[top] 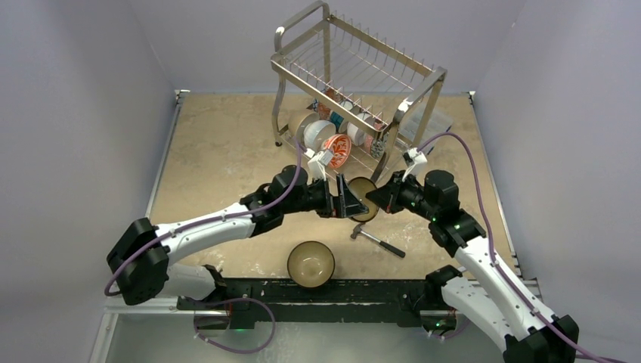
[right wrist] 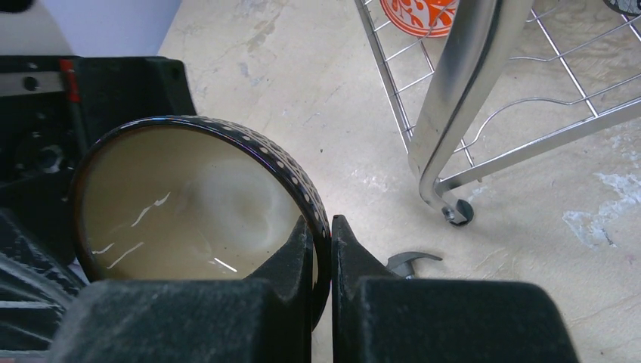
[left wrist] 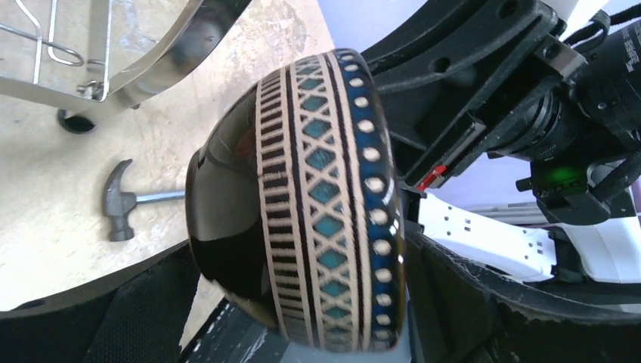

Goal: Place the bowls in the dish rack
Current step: Adjust the bowl.

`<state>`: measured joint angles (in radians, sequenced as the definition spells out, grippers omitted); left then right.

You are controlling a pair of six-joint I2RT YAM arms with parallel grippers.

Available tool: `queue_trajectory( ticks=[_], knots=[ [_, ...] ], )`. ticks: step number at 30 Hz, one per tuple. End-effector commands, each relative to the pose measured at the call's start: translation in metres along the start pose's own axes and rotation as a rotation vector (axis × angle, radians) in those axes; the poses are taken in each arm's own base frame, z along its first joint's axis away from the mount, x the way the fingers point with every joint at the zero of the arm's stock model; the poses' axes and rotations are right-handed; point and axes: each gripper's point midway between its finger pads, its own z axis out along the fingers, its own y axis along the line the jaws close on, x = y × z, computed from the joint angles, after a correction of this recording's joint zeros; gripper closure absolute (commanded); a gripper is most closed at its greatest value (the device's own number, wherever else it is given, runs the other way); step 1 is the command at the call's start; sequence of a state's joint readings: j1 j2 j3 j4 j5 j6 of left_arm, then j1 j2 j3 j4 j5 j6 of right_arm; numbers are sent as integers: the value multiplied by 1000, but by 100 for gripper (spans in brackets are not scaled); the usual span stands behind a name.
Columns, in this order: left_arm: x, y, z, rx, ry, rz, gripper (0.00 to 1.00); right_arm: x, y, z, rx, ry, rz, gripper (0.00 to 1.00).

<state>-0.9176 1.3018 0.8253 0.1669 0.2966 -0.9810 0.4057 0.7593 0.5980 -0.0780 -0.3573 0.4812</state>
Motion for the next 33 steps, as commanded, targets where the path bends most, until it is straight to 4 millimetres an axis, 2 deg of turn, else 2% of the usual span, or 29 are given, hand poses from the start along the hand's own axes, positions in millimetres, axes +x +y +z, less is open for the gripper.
queue_trajectory(
  ticks=[1, 5, 12, 15, 17, 21, 23, 25, 29, 33],
  knots=[
    [-7, -26, 14, 132, -10, -36, 1, -40, 29, -7, -86, -111, -56, 100],
    [-18, -33, 28, 150, -25, -24, 6, -35, 25, -5, -80, -98, -53, 100],
    [-22, -21, 34, 93, -47, -18, 20, -37, 27, -4, -86, -95, -64, 100],
    [-22, -20, 34, 97, -51, -19, 32, -37, 27, -4, -89, -93, -66, 100],
    [-21, -22, 35, 110, -49, -20, 48, -37, 27, -4, -88, -92, -65, 100],
    [-22, -23, 33, 112, -50, -16, 74, -35, 26, -3, -85, -82, -58, 100],
    [-23, -20, 32, 94, -58, -17, 84, -34, 26, -4, -79, -76, -51, 94],
    [-23, -14, 30, 66, -65, -20, 90, -35, 25, -4, -69, -75, -46, 82],
    [-26, -2, 26, 31, -78, -20, 96, -39, 21, -5, -36, -85, -43, 57],
    [-32, 12, 22, -7, -90, -16, 97, -45, 17, -9, 4, -108, -37, 38]
  ],
)
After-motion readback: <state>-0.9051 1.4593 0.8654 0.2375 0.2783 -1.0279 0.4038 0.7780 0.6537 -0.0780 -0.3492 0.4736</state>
